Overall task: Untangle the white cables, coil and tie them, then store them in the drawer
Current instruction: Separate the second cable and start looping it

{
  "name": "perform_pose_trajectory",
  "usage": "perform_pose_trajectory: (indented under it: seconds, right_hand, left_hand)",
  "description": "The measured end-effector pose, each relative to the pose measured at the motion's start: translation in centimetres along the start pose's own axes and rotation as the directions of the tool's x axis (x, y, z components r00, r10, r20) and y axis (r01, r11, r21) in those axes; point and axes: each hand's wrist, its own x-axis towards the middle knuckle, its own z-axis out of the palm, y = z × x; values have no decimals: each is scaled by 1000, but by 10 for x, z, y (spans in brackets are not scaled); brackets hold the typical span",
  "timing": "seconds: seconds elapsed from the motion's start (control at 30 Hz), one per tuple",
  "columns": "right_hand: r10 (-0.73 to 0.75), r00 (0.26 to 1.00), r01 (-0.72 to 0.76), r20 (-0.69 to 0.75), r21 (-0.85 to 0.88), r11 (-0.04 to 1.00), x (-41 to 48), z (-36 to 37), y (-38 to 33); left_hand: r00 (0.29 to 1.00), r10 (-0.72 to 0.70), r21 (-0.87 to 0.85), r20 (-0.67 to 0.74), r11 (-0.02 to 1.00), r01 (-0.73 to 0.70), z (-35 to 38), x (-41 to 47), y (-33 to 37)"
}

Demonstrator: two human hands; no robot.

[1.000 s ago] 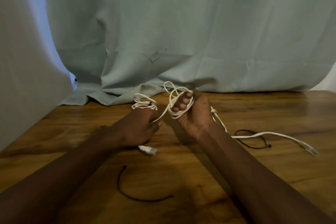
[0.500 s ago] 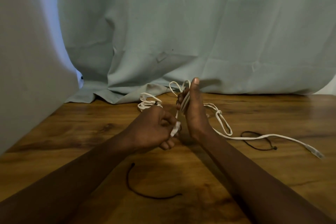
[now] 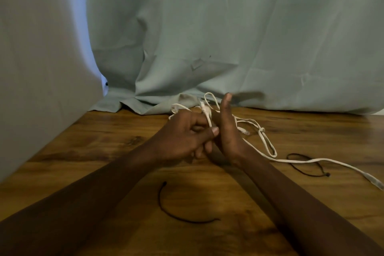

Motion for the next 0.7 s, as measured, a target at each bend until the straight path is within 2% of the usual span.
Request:
perform_pose_trajectory:
  seconds: [0.13, 0.2, 0.27, 0.33, 0.37, 0.4, 0.43, 0.5, 0.53, 0.57, 0.63, 0.7]
  right_hand:
    - [-25, 997, 27, -78, 30, 999, 5, 4, -1]
    - [-37, 992, 36, -120, -8, 999, 5, 5, -3]
    - [-60, 986, 52, -155, -58, 997, 0, 4, -4]
    - [-68, 974, 34, -217, -156, 987, -4, 4, -5]
    - [-64, 970, 17, -236, -198, 980, -5, 5, -4]
    - [-66, 969, 10, -237, -229, 973, -6, 7, -4]
    - [-72, 971, 15, -227, -244, 970, -6, 9, -4]
    - [-74, 974, 31, -215, -196, 980, -4, 9, -5]
    - [-68, 974, 36, -215, -151, 988, -3, 8, -5]
    - [-67, 974, 42, -217, -114, 993, -1, 5, -4]
    - [-60, 971, 48, -231, -60, 997, 1, 2, 2]
    - [-40, 954, 35, -298, -22, 999, 3, 1, 7]
  left_hand:
    - [975, 12, -145, -220, 988, -45, -7, 0, 6]
    - [948, 7, -130, -317, 990, -50, -4, 1, 5]
    - [872, 36, 19, -488, 999, -31, -4, 6, -1]
    - [772, 142, 281, -619, 958, 50, -13, 10, -8]
    - [764, 227, 406, -604, 912, 50, -18, 10, -10]
    - [793, 285, 471, -538, 882, 2, -22, 9, -13]
    - [842, 297, 444, -451, 893, -77, -24, 8, -16]
    - [941, 207, 194, -266, 968, -158, -18, 6, -17]
    - [968, 171, 140, -186, 979, -146, -12, 5, -18]
    - [979, 152, 190, -138, 974, -125, -8, 5, -18]
    - [986, 133, 327, -99, 940, -94, -2, 5, -22]
    - [979, 129, 379, -160, 923, -60, 2, 7, -26]
